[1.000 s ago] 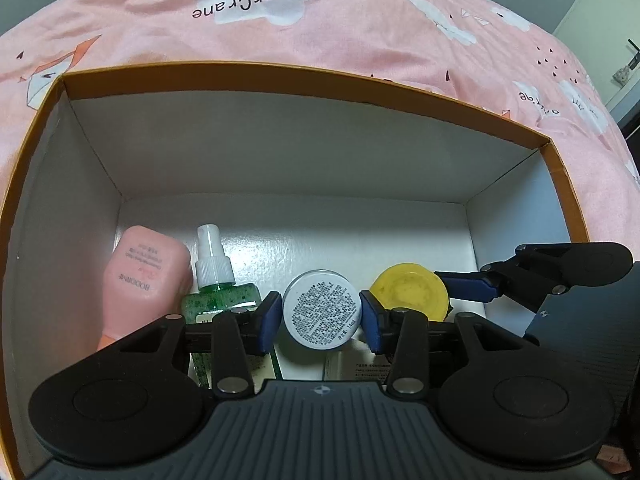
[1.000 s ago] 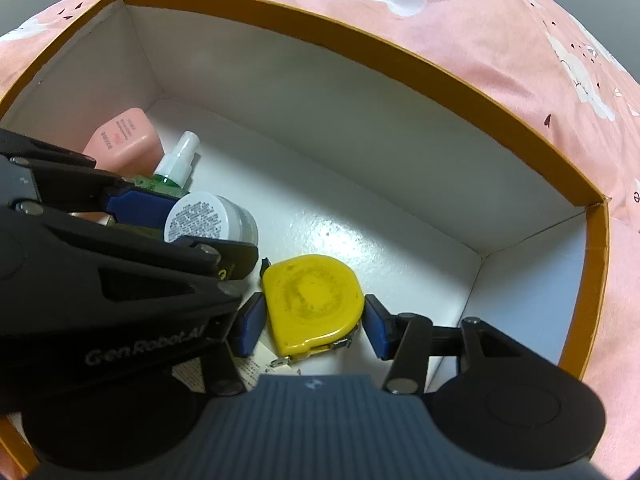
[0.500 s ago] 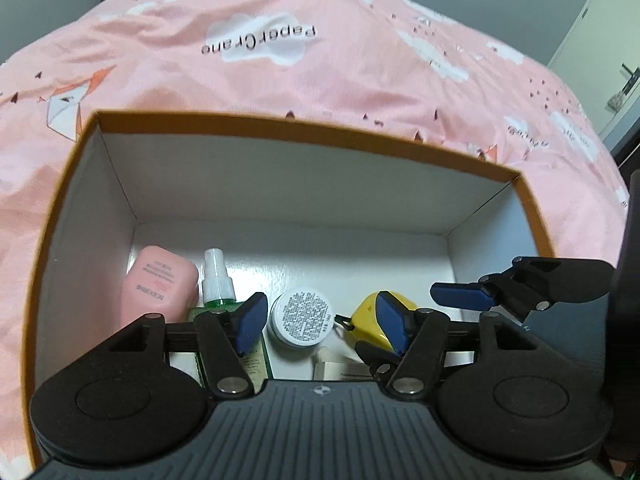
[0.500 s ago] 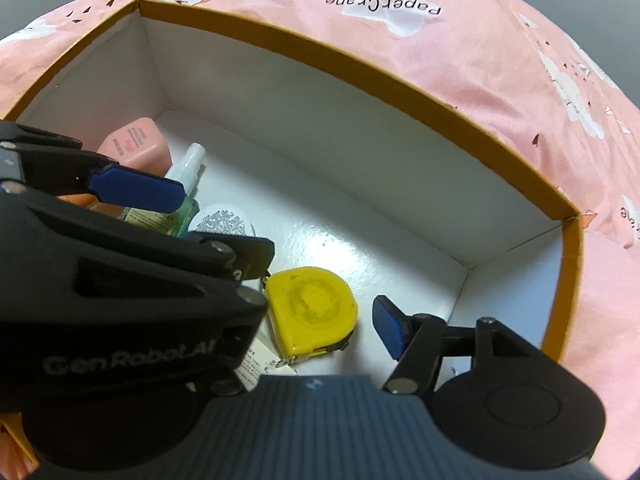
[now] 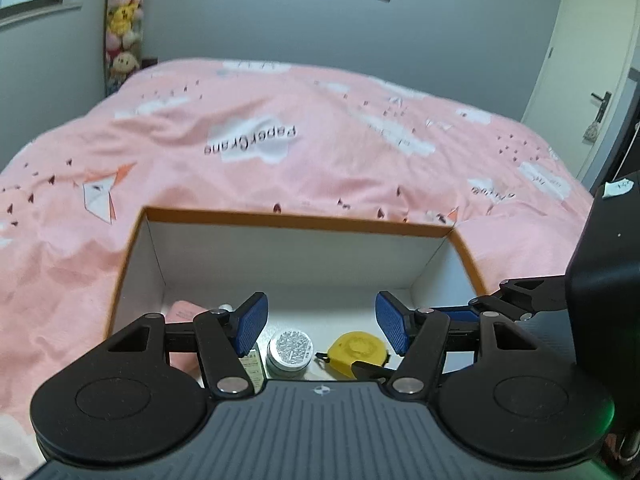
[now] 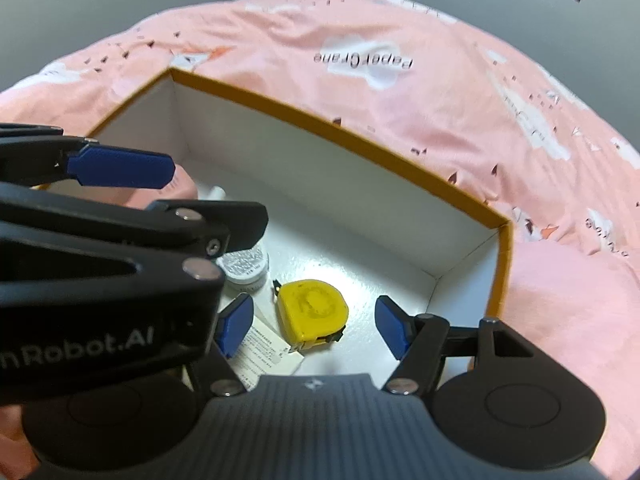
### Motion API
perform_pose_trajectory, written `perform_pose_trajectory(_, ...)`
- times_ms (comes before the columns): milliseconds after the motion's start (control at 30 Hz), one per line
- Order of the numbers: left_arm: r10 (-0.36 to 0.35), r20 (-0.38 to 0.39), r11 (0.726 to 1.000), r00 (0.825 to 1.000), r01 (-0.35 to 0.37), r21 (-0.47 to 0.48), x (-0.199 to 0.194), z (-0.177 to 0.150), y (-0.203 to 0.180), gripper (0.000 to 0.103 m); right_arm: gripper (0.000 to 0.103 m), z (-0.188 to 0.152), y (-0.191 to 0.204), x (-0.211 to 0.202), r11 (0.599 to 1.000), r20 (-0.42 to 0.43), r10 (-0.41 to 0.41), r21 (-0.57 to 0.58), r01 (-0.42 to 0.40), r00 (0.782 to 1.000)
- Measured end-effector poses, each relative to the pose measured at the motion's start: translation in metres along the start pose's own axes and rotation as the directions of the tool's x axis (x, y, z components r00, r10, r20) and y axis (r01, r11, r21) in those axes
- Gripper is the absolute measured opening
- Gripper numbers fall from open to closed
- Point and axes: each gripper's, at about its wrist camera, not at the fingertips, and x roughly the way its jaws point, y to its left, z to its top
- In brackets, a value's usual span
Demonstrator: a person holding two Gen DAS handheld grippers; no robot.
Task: Organize rigid objects
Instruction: 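Move both tools back out of the box to the remaining items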
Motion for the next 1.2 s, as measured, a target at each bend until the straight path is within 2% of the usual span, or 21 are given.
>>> perform_pose_trajectory(233, -0.011, 0.082, 1.0, 0.997, 0.009, 0.019, -0.035, -0.006, -0.004, 0.073, 0.067, -0.015, 0.004, -0.04, 0.999, 0.094, -0.005, 0.048, 0.001, 0.996)
perform_pose_trajectory(300, -0.018, 0.11, 1.0, 0.994, 0.017, 0.017, -0.044, -0.01, -0.003, 0.082, 0.068, -0.021, 0.006, -0.052, 0.998, 0.123, -0.005, 0.065, -0.003, 0.992)
perform_pose_trajectory(367, -0.028, 0.138, 1.0, 0.99, 0.026, 0.016, -0.055, -0.015, -0.002, 0.088, 0.068, -0.03, 0.01, -0.064, 0.996, 0.15, -0.005, 0.085, -0.008, 0.989)
perform_pose_trajectory(500, -0.034, 0.138, 0.998, 0.99, 0.027, 0.054, -0.07, -0.024, -0.005, 0.088, 0.069, -0.05, 0.016, -0.085, 0.993, 0.194, -0.015, 0.12, -0.009, 0.981)
perform_pose_trajectory(667, -0.077, 0.119, 0.995, 0.99, 0.069, 0.066, -0.088, -0.042, -0.004, 0.088, 0.069, -0.076, 0.022, -0.103, 0.986, 0.232, -0.029, 0.164, -0.01, 0.972)
perform_pose_trajectory(733, -0.096, 0.097, 0.994, 0.991, 0.089, 0.07, -0.092, -0.05, -0.002, 0.088, 0.069, -0.085, 0.024, -0.107, 0.985, 0.232, -0.028, 0.174, -0.013, 0.972)
perform_pose_trajectory(867, -0.128, 0.006, 0.991, 0.992, 0.128, 0.038, -0.093, -0.067, 0.007, 0.088, 0.069, -0.101, 0.026, -0.108, 0.979, 0.2, -0.011, 0.204, -0.03, 0.98)
perform_pose_trajectory(1033, -0.09, -0.116, 0.996, 0.989, 0.091, 0.005, -0.083, -0.093, 0.019, 0.085, 0.069, -0.122, 0.031, -0.096, 0.971, 0.118, 0.012, 0.236, -0.04, 0.993)
perform_pose_trajectory(1200, -0.044, -0.251, 0.999, 0.967, 0.041, -0.018, -0.07, -0.119, 0.033, 0.082, 0.069, -0.14, 0.035, -0.079, 0.968, 0.023, 0.042, 0.245, -0.046, 0.999)
